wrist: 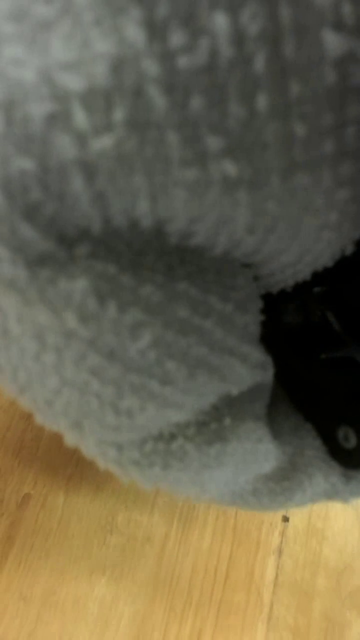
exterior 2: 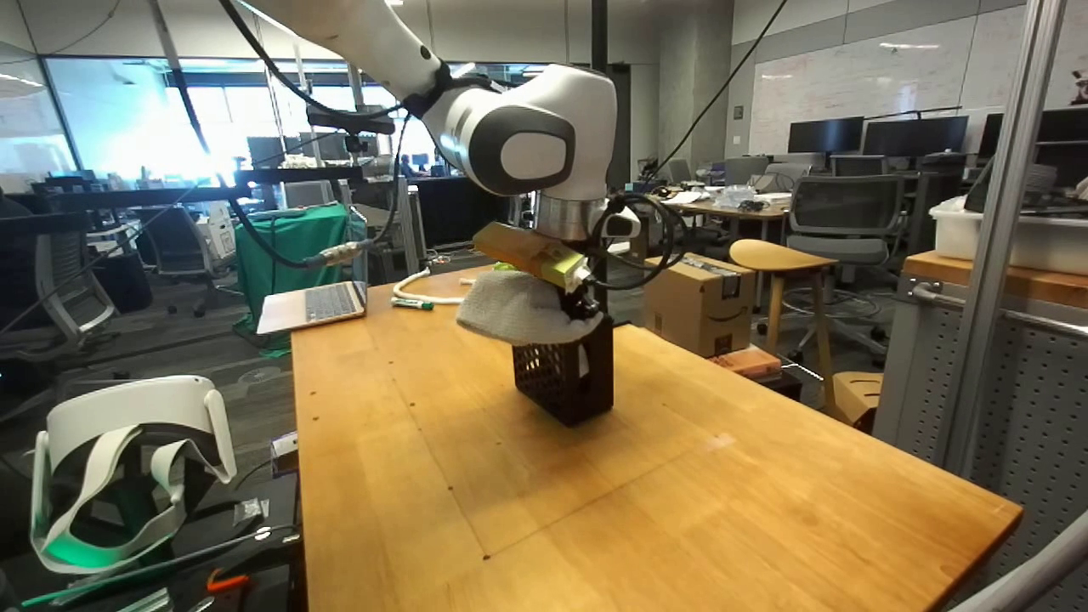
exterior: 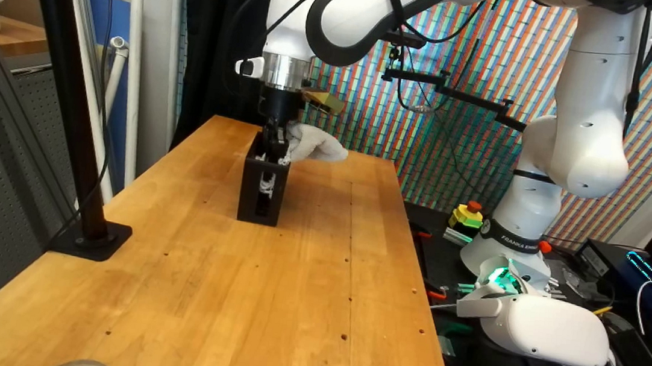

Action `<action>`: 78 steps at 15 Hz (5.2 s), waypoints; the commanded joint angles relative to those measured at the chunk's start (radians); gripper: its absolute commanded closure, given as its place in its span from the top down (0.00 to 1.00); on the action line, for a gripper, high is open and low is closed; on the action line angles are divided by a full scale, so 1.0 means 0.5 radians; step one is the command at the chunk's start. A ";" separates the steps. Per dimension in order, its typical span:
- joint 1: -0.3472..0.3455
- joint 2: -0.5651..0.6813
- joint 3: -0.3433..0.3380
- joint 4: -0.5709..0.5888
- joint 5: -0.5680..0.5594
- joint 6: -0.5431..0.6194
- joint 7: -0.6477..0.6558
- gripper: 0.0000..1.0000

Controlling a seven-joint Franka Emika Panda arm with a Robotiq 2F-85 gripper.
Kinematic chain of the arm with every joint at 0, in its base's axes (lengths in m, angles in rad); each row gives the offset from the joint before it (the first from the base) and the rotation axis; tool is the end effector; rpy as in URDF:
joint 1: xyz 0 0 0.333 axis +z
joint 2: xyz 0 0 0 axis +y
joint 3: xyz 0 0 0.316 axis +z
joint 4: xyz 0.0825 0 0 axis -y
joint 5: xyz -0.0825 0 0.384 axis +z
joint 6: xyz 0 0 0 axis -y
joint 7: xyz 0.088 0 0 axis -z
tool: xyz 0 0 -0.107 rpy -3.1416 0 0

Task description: Put the white towel in the black box

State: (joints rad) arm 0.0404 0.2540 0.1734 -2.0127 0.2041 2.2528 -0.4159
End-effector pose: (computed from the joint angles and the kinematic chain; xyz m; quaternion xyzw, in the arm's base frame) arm 0.5797 0.1284 0.3299 -0.9647 -0.2435 -0.0039 0.1004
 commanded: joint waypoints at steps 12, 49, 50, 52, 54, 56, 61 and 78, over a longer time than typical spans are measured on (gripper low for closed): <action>0.189 -0.307 -0.012 -0.124 -0.691 0.167 0.238 1.00; 0.191 -1.128 0.168 -0.978 -1.787 0.240 0.994 0.58; 0.191 -1.121 0.157 -0.978 -1.792 0.262 0.993 0.51; 0.192 -1.106 0.143 -0.979 -1.796 0.293 0.992 0.35; 0.194 -1.092 0.130 -0.977 -1.784 0.331 0.982 0.20; 0.194 -1.080 0.123 -0.974 -1.780 0.370 0.977 0.07; 0.191 -1.074 0.155 -0.911 -1.853 0.395 0.990 0.06; 0.167 -0.696 0.027 -0.723 -1.933 0.878 0.921 0.06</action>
State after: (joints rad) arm 0.1329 -0.1442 0.2100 -2.4184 -0.7705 2.6402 0.0746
